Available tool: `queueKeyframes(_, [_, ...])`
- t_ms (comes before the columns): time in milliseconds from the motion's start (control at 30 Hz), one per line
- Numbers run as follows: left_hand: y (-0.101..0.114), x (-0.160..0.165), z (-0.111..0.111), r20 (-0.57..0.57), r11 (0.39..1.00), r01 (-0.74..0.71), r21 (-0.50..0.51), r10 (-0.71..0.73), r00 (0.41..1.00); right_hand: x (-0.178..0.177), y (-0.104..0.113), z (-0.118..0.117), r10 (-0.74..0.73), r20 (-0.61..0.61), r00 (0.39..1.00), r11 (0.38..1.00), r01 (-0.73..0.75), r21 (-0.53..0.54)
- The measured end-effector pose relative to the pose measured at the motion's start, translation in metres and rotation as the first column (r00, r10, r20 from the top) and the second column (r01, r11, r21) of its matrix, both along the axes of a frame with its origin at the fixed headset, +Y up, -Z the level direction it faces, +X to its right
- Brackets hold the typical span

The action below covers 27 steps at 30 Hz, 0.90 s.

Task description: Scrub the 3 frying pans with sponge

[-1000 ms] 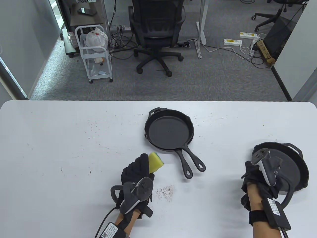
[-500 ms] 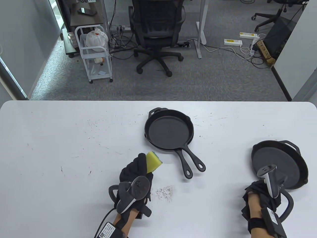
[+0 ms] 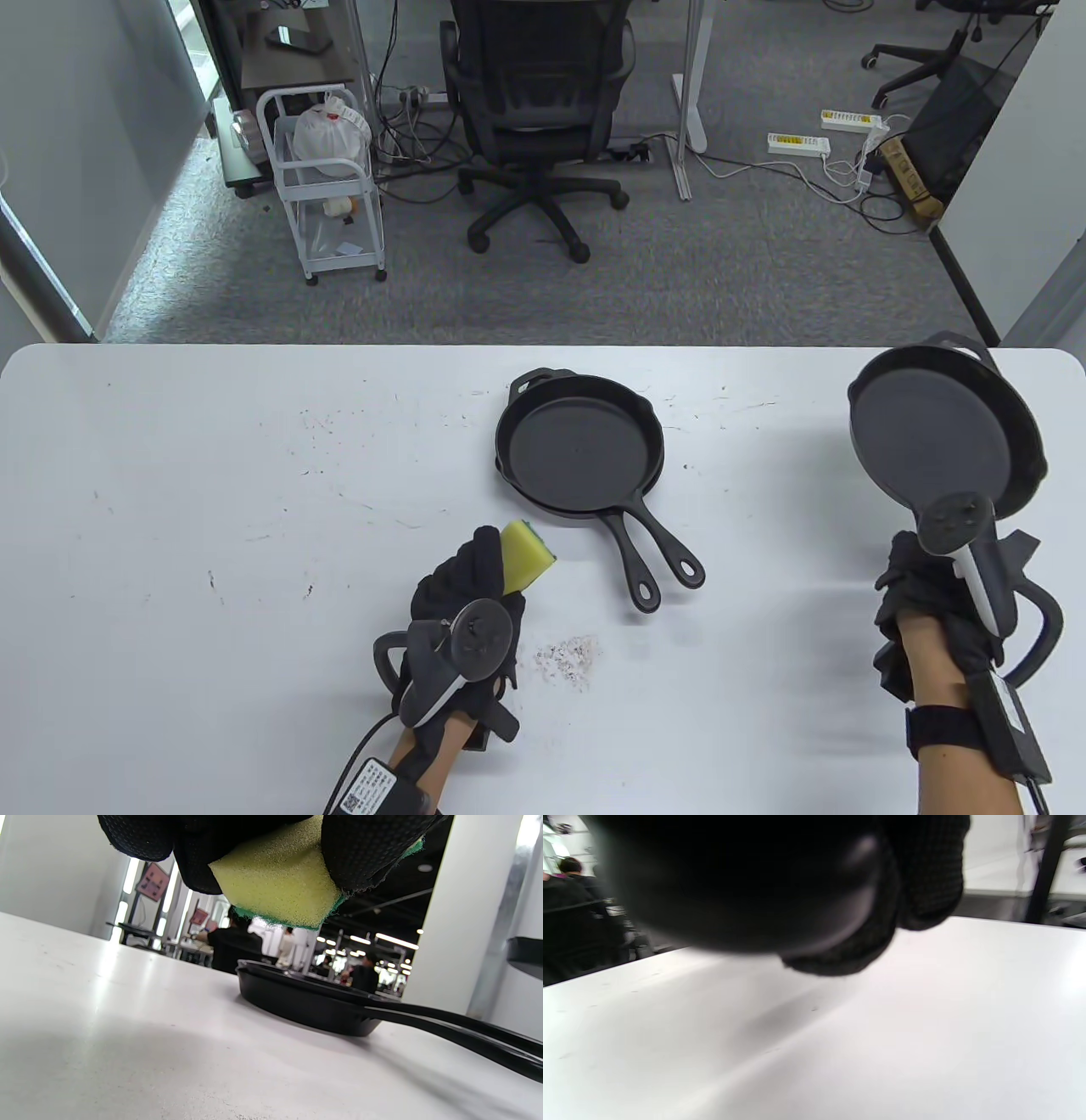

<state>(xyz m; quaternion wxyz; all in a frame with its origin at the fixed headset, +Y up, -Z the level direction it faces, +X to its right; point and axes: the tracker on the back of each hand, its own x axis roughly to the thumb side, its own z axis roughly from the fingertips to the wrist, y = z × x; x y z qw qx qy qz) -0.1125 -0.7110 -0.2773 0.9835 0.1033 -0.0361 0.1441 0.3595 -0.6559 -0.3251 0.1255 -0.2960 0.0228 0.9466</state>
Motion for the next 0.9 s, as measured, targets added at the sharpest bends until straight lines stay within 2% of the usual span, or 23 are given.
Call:
queueKeyframes(67, [0.001,0.001,0.001,0.003,1.0,0.0,0.007,0.0,1.0,-0.008,-0.003,-0.001,-0.032,-0.105,0.994,0.999,0.035,0.033])
queueKeyframes(133, [0.002,0.003,0.003,0.009,1.0,0.004,0.015,-0.004,1.0,-0.019,-0.008,0.0,0.005,-0.205,0.979,0.997,0.011,0.075])
queueKeyframes(167, [0.004,0.004,0.004,0.011,1.0,0.006,0.023,-0.006,1.0,-0.03,-0.01,0.003,0.064,-0.277,0.959,0.993,-0.035,0.109])
queueKeyframes(233, [0.006,0.006,0.006,0.016,0.999,0.007,0.037,-0.008,1.0,-0.044,-0.012,0.007,0.155,-0.345,0.926,0.982,-0.107,0.156])
queueKeyframes(367, [0.011,0.011,0.011,0.029,0.997,0.016,0.071,-0.018,0.999,-0.081,-0.018,0.018,0.273,-0.513,0.814,0.954,-0.162,0.25])
queueKeyframes(433, [0.014,0.012,0.013,0.046,0.996,0.014,0.087,-0.018,0.999,-0.107,-0.024,0.026,0.34,-0.614,0.712,0.933,-0.172,0.317])
queueKeyframes(567, [0.018,0.014,0.016,0.06,0.994,0.008,0.113,-0.015,0.998,-0.14,-0.035,0.035,0.429,-0.672,0.603,0.893,-0.173,0.416])
queueKeyframes(767, [0.018,0.017,0.017,0.051,0.988,0.077,0.133,-0.084,0.995,-0.16,-0.052,0.037,0.427,-0.696,0.577,0.884,-0.105,0.455])
queueKeyframes(900, [0.015,0.028,0.018,0.059,0.964,0.217,0.155,-0.228,0.972,-0.16,-0.054,0.04,0.427,-0.721,0.546,0.884,-0.086,0.459])
